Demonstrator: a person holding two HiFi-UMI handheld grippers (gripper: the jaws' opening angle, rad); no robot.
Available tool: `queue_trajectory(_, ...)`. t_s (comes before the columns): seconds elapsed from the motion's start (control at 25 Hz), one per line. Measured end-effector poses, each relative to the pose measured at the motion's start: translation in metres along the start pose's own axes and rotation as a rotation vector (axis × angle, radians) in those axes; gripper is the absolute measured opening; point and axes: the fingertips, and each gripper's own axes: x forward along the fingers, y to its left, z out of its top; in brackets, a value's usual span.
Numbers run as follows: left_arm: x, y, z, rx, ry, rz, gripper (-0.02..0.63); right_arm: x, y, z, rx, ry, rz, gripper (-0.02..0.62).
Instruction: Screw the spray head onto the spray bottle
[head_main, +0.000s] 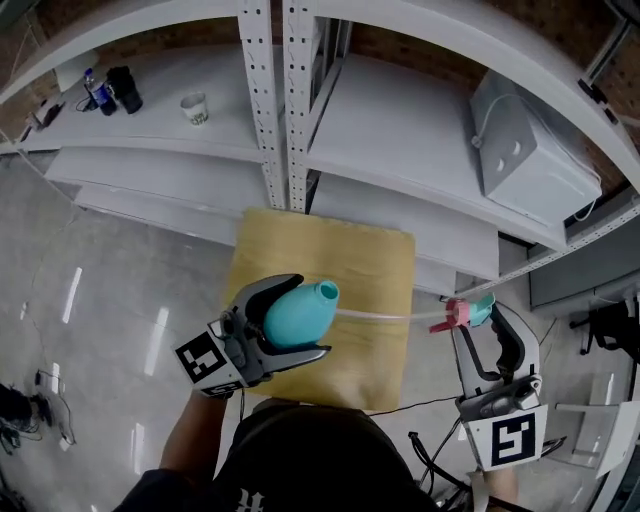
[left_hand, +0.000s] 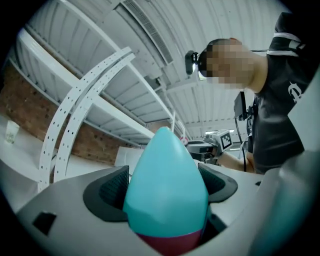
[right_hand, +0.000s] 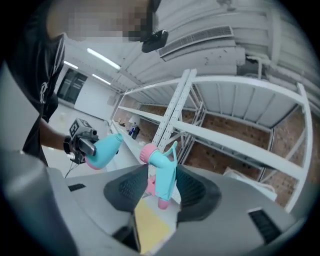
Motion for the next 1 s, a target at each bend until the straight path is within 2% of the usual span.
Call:
queue_trajectory(0.08,-0.004,-0.005,0.007,0.008,-0.025,-0.008,0.423,0.0,0.0,0.012,-0.075,0.005,-0.003,0.178)
queue_trajectory(0.28,-0.009,-0.017,0.021,0.029,-0.052,-0.04,0.423,0.003,0.0,0.033,-0.189,0.012,-0.021,0.178)
queue_trajectory(0.44,-0.007,-0.021,0.019,0.072,-0.016,-0.041,0.423,0.003,-0.002,0.04,-0.35,0.054,-0.019,0.178)
queue_trajectory(0.56,-0.006,-0.022,0.015,0.115,0.026,-0.039,0.423,0.004,0.003,0.045,-0.52,0.087,0.015,0.179)
queue_trajectory(0.8,-0.001,-0.023,-0.004,0.198,0.166,-0.034,0.423,0.02,0.029,0.055,-0.752,0.086,0.099,0.179)
queue_trajectory(1.0,0.005,-0.032,-0.009,0.184,0.175,-0.06,0.423,0.035,0.063,0.058,-0.886,0.063,0.206,0.178)
